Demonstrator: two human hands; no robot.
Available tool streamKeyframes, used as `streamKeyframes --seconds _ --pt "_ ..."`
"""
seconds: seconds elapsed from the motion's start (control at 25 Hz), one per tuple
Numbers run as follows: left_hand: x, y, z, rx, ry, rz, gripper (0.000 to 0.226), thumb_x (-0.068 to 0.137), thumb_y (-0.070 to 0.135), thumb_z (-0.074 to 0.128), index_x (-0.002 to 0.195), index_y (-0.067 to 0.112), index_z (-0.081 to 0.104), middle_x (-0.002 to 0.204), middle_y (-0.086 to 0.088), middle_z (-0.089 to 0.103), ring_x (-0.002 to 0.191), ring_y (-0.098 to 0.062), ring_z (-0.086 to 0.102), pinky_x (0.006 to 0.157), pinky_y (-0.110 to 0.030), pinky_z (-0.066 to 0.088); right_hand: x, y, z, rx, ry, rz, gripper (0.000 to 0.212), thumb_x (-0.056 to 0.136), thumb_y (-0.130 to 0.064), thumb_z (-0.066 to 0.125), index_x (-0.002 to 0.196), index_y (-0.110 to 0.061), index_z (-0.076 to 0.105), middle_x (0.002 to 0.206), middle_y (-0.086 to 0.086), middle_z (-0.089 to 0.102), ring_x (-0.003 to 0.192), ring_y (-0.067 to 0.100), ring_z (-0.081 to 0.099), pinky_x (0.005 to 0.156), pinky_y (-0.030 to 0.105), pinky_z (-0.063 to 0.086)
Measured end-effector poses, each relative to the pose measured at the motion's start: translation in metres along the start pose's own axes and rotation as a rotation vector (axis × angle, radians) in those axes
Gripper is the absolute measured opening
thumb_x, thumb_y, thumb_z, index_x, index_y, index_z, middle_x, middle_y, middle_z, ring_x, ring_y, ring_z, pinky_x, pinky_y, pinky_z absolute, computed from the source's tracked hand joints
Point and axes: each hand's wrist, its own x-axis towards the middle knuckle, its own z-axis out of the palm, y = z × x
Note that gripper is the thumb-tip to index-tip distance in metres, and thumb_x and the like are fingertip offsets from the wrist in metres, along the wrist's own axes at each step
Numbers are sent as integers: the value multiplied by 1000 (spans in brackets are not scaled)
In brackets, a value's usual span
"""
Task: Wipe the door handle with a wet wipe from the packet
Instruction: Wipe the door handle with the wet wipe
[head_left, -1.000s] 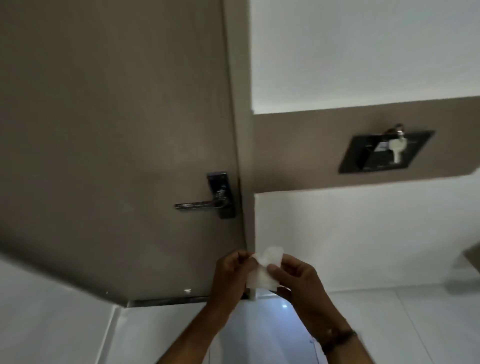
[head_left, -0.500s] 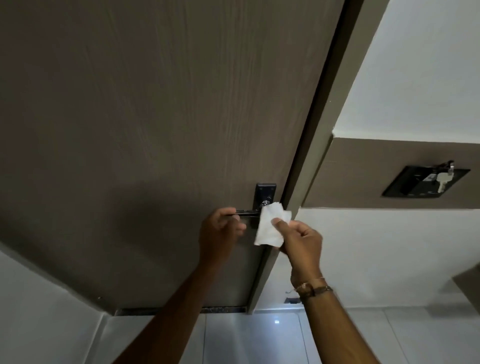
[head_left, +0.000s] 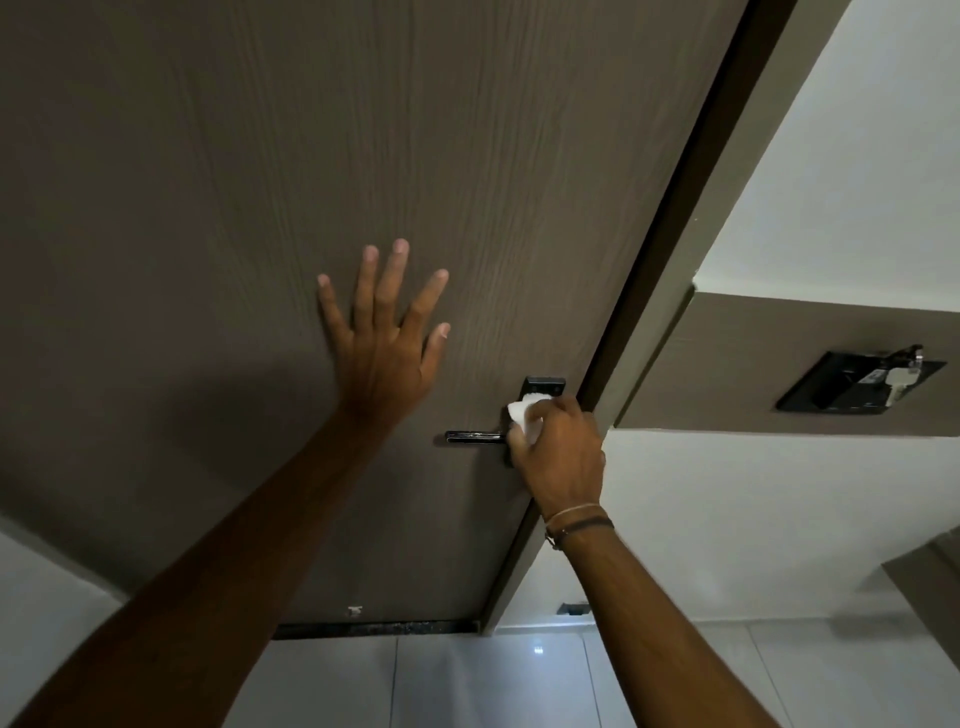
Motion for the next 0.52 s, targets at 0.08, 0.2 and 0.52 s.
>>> streamKeyframes --seconds 0.08,0.2,0.52 --pt "1 -11 14 0 -1 47 73 108 56 50 170 35 17 178 -9 14 168 -31 5 129 -72 2 1 9 -2 -44 -32 -113 25 97 -32 64 106 -12 75 117 10 73 106 28 62 90 38 54" --pt "2 -16 28 27 26 71 85 108 62 47 171 38 -3 182 -3 -14 168 -24 -19 131 -65 -13 9 29 -12 -103 -150 -285 16 100 -20 61 106 -10 72 115 11 73 105 29 63 92 37 51" --pt "-3 -20 49 10 148 96 79 108 62 43 172 36 5 183 -3 -9 169 -26 -8 133 -64 -8 25 37 -7 -440 -286 -397 48 89 -21 77 133 -16 58 143 11 53 125 30 51 98 40 55"
